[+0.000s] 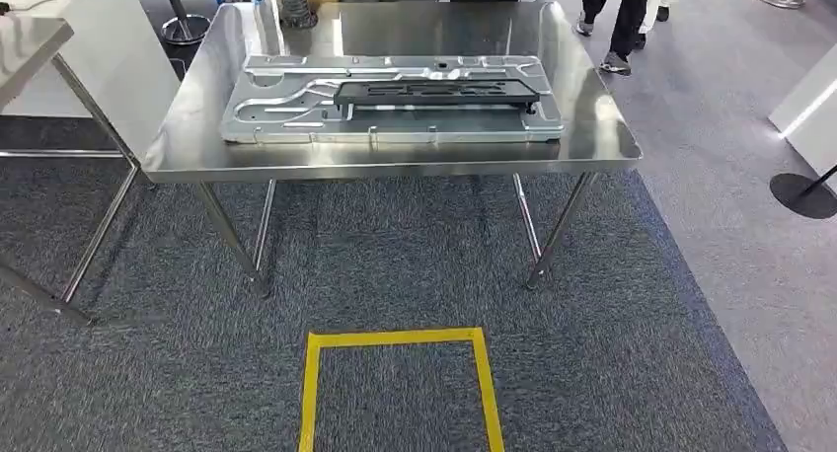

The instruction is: Take the parts from the cabinet and place them on the table.

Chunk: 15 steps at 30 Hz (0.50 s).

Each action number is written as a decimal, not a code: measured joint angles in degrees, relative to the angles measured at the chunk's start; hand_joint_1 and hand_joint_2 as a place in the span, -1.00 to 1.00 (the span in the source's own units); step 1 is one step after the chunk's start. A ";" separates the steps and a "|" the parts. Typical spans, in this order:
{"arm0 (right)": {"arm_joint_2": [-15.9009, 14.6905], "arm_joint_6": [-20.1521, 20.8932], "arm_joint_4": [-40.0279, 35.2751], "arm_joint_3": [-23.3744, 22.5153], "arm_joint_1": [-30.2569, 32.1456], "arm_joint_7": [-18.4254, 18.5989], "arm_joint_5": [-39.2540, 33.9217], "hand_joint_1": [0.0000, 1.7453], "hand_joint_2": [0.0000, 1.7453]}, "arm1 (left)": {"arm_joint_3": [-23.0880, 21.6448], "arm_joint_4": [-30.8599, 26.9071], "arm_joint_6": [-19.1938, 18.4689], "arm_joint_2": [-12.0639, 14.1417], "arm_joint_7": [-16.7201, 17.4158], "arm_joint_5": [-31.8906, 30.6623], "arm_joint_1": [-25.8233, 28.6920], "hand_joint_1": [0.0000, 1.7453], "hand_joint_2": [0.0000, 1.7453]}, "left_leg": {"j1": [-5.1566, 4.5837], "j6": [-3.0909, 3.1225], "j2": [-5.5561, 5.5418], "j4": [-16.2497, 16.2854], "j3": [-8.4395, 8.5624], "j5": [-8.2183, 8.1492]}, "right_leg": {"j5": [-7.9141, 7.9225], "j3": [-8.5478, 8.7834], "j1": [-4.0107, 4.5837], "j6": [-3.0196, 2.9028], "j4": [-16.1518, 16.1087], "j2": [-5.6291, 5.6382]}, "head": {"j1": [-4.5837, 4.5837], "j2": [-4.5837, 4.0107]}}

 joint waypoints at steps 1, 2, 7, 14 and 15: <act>0.06 -0.02 0.02 0.06 -0.01 -0.02 0.06 -1.00 -1.00 | 0.00 0.00 0.00 0.07 0.02 0.37 0.12 -1.00 -1.00 | -0.10 -0.01 0.00 0.05 -1.06 0.77 | -2.40 -0.61 -0.06 0.18 4.19 0.00 | 0.00 0.00; 0.13 -0.04 0.04 0.18 -0.08 0.00 0.39 -1.00 -1.00 | 0.06 0.00 0.00 0.15 0.15 0.87 0.21 -1.00 -1.00 | -0.16 -0.09 0.01 0.20 -2.07 1.51 | -2.80 -0.80 -0.07 0.29 7.39 0.00 | -0.02 0.00; 0.28 -0.44 0.04 1.01 -0.66 0.52 1.20 -1.00 -1.00 | 0.26 0.02 -0.37 0.33 0.83 1.90 0.15 -1.00 -1.00 | -0.25 -0.79 0.05 1.62 -6.55 4.39 | 3.01 12.58 0.22 -1.07 -6.42 0.06 | -0.02 0.00; 0.90 -0.85 0.33 1.64 -1.22 0.50 2.27 -1.00 -1.00 | 0.92 0.02 -0.44 0.53 0.61 2.80 0.38 -1.00 -1.00 | -0.09 -2.96 -0.37 5.42 -9.32 0.46 | 4.18 12.73 0.38 -3.60 -12.92 -0.46 | -0.02 0.00; 0.87 -0.85 0.33 1.73 -1.18 0.50 2.38 -1.00 -1.00 | 1.05 0.02 -0.44 0.50 0.48 2.82 0.44 -1.00 -1.00 | 0.19 -3.25 -0.38 9.50 -10.14 -3.40 | 4.90 11.78 0.48 -3.72 -12.89 -0.47 | -0.02 0.00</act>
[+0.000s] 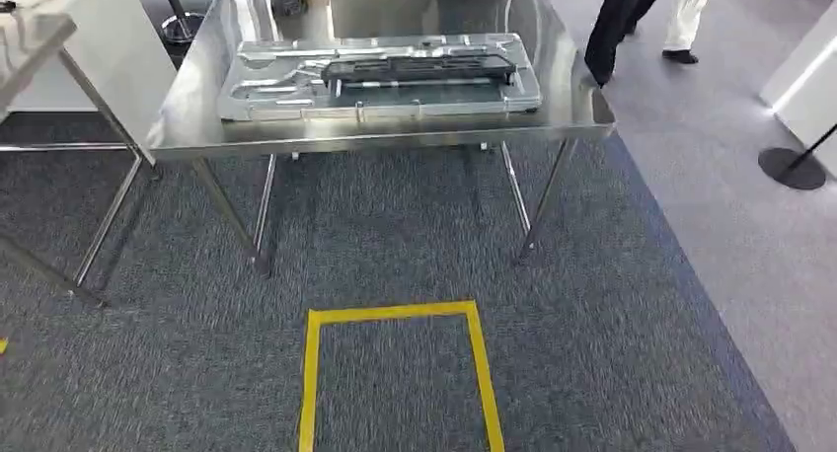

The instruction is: Take the parts from the cabinet and place them on the table.

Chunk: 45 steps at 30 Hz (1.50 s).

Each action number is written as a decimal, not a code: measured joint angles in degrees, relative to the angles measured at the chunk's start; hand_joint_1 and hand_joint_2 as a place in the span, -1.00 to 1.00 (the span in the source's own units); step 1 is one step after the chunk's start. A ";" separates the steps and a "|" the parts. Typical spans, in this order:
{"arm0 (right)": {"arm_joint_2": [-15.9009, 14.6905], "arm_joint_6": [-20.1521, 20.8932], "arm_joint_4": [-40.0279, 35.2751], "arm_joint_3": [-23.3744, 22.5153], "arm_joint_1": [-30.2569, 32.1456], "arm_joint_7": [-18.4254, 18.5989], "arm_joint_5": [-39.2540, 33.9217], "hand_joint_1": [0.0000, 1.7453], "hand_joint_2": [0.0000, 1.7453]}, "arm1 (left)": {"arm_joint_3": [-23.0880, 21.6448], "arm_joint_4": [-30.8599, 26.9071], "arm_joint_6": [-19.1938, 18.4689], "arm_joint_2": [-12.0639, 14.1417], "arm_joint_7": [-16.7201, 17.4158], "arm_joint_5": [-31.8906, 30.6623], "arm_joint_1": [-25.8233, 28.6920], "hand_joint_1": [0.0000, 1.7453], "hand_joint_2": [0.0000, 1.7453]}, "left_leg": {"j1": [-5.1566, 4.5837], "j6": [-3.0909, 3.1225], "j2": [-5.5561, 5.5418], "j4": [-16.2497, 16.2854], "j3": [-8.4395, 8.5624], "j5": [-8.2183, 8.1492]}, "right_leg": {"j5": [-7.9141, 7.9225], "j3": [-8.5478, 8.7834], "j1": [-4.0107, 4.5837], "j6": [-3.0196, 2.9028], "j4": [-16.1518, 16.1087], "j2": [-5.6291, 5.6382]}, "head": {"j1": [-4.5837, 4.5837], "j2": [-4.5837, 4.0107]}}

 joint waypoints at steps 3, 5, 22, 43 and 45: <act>0.04 0.55 0.00 0.28 0.03 0.02 0.37 -1.00 -1.00 | 0.42 0.00 0.00 0.02 -0.35 0.02 -0.06 -1.00 -1.00 | 0.21 -0.66 0.01 9.90 -0.71 -2.83 | 2.16 -3.14 0.09 0.12 0.57 -0.03 | 0.00 0.00; 0.13 0.85 0.02 0.46 0.02 0.02 0.57 -1.00 -1.00 | 0.55 0.00 0.04 0.04 -0.35 0.02 -0.07 -1.00 -1.00 | 0.43 -0.88 0.01 7.74 2.55 1.82 | 3.19 -5.51 -0.07 0.48 1.53 -0.02 | 0.00 0.00; 0.09 2.12 0.02 0.79 -0.01 -1.53 0.61 -1.00 -1.00 | 0.63 0.00 2.05 -0.48 -0.11 -0.61 -0.46 -1.00 -1.00 | -0.47 2.99 0.19 -8.86 8.41 3.74 | -0.26 -2.88 0.09 2.28 6.40 0.46 | 0.00 0.00; 1.29 -0.11 0.02 -0.70 -0.16 2.01 0.35 -1.00 -1.00 | 0.92 0.04 5.84 0.59 1.29 -0.26 -0.54 -1.00 1.00 | 1.18 -0.24 -0.39 -6.34 7.41 2.30 | -0.62 -4.16 0.04 1.73 4.64 0.50 | 0.09 0.00; 1.42 -0.02 0.02 -0.79 -0.20 1.24 0.35 -1.00 1.00 | 0.98 0.04 6.12 0.66 1.46 -0.24 -0.63 -1.00 1.00 | 1.10 -0.08 -0.39 -6.34 7.39 2.31 | -0.46 -4.09 -0.03 1.98 4.40 0.52 | 0.09 0.00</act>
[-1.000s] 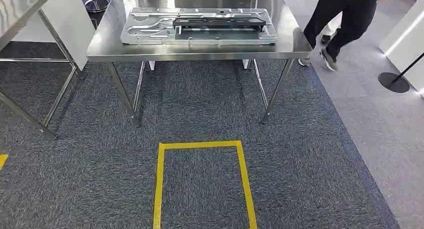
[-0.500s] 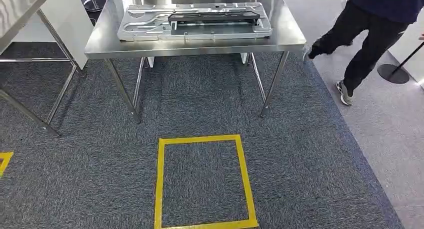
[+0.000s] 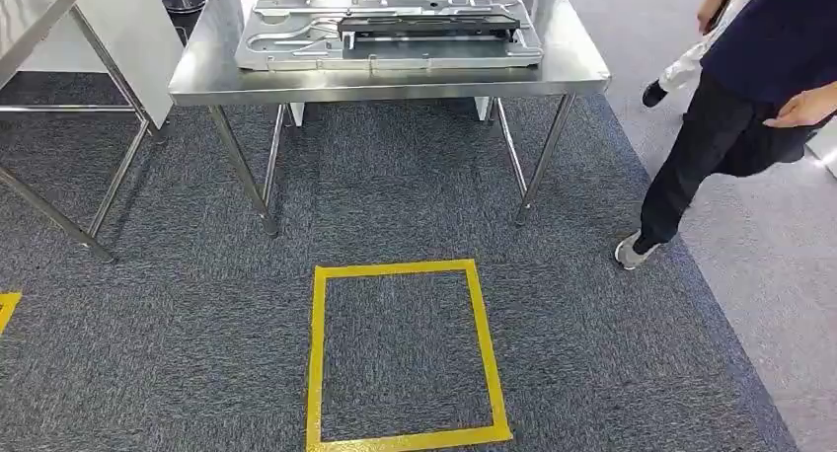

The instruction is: Take the parts from the cabinet and place them on the table.

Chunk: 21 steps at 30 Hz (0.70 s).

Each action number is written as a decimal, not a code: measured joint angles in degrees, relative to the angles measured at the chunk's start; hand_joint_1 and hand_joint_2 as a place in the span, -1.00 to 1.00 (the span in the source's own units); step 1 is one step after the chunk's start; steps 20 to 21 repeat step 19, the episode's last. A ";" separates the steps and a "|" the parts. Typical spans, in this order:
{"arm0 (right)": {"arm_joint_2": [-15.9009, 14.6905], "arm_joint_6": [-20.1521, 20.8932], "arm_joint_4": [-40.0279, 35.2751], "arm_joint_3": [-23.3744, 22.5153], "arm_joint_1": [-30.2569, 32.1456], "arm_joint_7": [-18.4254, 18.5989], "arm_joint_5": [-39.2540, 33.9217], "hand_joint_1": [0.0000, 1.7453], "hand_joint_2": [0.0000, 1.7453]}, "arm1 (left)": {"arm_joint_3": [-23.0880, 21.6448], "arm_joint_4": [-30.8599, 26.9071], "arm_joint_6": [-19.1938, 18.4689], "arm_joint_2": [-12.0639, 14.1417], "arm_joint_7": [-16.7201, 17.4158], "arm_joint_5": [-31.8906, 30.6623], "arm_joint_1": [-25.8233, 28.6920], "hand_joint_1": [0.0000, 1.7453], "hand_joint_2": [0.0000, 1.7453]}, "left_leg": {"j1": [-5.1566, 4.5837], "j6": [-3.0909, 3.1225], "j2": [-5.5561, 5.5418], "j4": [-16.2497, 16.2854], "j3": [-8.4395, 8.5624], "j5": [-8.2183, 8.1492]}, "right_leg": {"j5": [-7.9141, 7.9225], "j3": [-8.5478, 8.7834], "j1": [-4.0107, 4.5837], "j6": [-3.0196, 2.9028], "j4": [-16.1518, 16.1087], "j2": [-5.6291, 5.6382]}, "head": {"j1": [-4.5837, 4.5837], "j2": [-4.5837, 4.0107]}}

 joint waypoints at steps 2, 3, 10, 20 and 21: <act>0.07 0.04 0.00 -0.20 -0.02 -0.24 0.00 -1.00 1.00 | 0.11 0.00 -0.11 0.09 0.31 0.26 -0.14 -1.00 1.00 | -0.10 0.17 0.00 0.00 -0.03 0.05 | 0.16 0.01 -0.08 0.24 -0.13 0.01 | 0.00 0.00; 0.09 0.26 0.00 -0.28 -0.01 -0.33 0.00 -1.00 1.00 | 0.15 0.00 -0.26 0.11 0.46 0.26 -0.17 -1.00 1.00 | -0.14 0.24 0.00 0.00 -0.06 0.09 | 0.21 -0.01 -0.12 0.33 -0.16 0.01 | 0.00 0.00; -0.13 0.79 -0.41 2.23 0.89 -0.48 -4.66 -1.00 1.00 | -5.41 -0.24 -0.02 0.72 2.47 5.65 0.99 -1.00 1.00 | -0.31 0.40 0.01 0.01 -0.08 0.19 | 0.36 -0.06 -0.12 0.55 -0.20 0.01 | 0.00 0.00; -1.25 0.70 -2.08 7.85 2.89 0.33 -13.82 -1.00 -1.00 | -17.05 -1.75 1.03 1.38 5.71 15.20 3.30 -1.00 -1.00 | -0.28 0.37 0.01 -0.05 -0.04 0.27 | 0.35 -0.11 -0.06 0.54 -0.10 0.00 | 0.00 0.00; -1.25 0.70 -2.08 7.85 2.89 0.33 -13.82 -1.00 -1.00 | -17.05 -1.75 1.03 1.38 5.71 15.20 3.30 -1.00 -1.00 | -0.28 0.37 0.01 -0.05 -0.04 0.27 | 0.35 -0.11 -0.06 0.54 -0.10 0.00 | 0.00 0.00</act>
